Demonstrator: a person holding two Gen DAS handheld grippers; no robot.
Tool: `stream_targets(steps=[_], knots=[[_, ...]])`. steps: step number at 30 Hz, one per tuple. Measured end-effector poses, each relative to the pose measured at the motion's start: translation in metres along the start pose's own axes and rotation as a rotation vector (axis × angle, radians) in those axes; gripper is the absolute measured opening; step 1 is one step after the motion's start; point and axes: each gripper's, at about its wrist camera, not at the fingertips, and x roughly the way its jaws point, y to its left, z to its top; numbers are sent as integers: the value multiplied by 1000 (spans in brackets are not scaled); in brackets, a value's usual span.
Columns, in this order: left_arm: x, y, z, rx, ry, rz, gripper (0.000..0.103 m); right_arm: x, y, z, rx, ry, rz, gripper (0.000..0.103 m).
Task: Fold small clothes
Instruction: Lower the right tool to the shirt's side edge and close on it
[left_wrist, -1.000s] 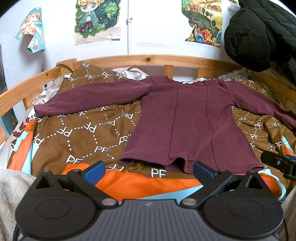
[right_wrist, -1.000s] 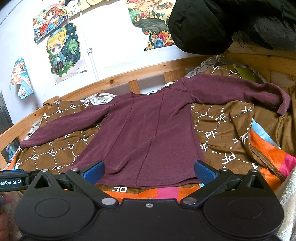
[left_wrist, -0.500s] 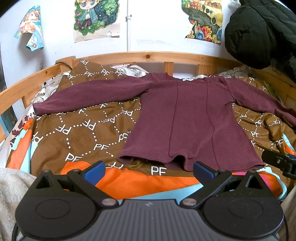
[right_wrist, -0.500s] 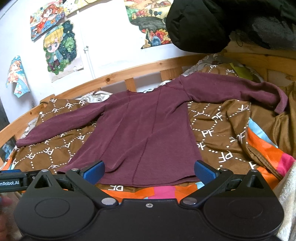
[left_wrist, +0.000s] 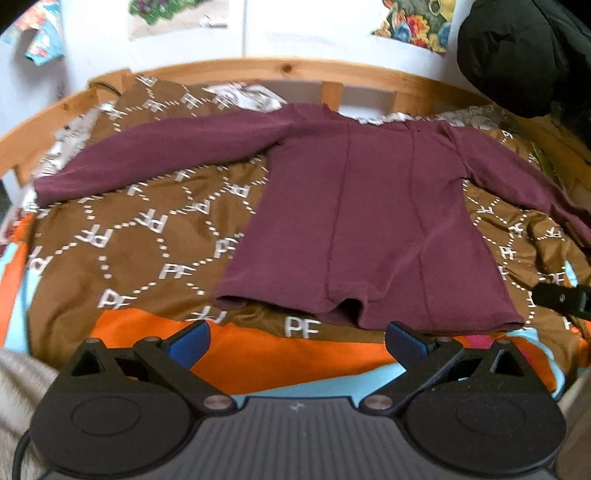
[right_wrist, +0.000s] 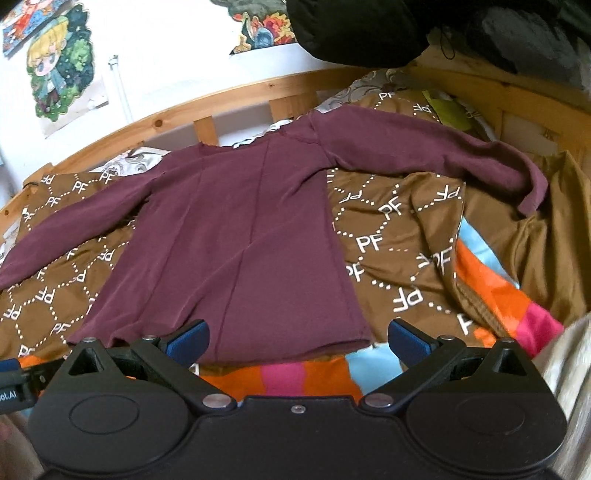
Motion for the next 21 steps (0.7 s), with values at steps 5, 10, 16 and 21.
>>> stream_targets(steps=[5,10,16,21], knots=[[18,2,25,-16,50,-51,102,13,-17,25,37,-3,31,103],[40,2,59,1,52,-47,102,27,-46,45,50,-75,-50,103],[70,-10,86,86,-15,-15,102,44,-97,67,206,-144,-155,103],[96,-3,82,10,-11,-20,102,46,-135,64,408,-214,-307,103]])
